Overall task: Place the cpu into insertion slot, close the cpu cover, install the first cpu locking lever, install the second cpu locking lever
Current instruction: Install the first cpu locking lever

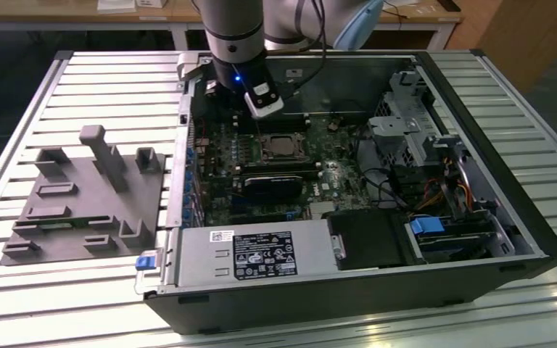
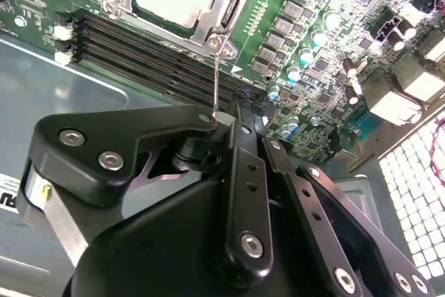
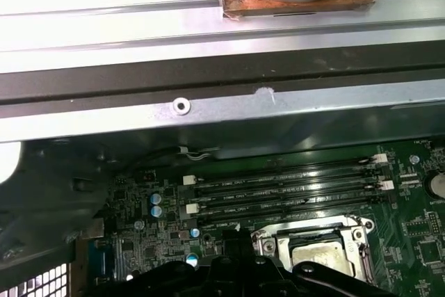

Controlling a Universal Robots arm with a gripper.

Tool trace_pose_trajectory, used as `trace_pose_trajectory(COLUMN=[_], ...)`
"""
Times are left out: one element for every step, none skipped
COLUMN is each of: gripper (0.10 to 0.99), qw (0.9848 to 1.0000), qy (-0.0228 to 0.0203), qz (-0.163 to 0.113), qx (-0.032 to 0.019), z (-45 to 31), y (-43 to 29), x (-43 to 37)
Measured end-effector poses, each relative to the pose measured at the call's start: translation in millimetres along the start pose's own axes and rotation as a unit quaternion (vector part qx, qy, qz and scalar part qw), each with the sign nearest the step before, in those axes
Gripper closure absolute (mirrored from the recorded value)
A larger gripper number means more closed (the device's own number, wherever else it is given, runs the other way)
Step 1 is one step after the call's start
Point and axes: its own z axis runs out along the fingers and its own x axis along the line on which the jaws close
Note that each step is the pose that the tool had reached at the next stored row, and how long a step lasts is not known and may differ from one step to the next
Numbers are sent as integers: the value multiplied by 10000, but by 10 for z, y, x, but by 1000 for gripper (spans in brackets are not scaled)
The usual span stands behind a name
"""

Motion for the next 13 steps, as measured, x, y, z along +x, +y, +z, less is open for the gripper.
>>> trace_pose_trajectory(gripper=[984,984,984,984,984,984,984,984,984,984,984,984,984], qw=[10000,10000,10000,10000,10000,10000,10000,10000,10000,10000,10000,10000,10000], qy=[0,0,0,0,0,0,0,0,0,0,0,0,0], qz=[0,0,0,0,0,0,0,0,1,0,0,1,0], qx=[0,0,0,0,0,0,0,0,0,0,0,0,0], z=[0,0,1,1,1,1,2,2,2,2,2,3,3], y=[1,1,1,2,2,2,3,3,3,3,4,4,4], x=[-4,-7,-10,-13,-16,-20,-21,-23,-25,-28,-30,-32,-35])
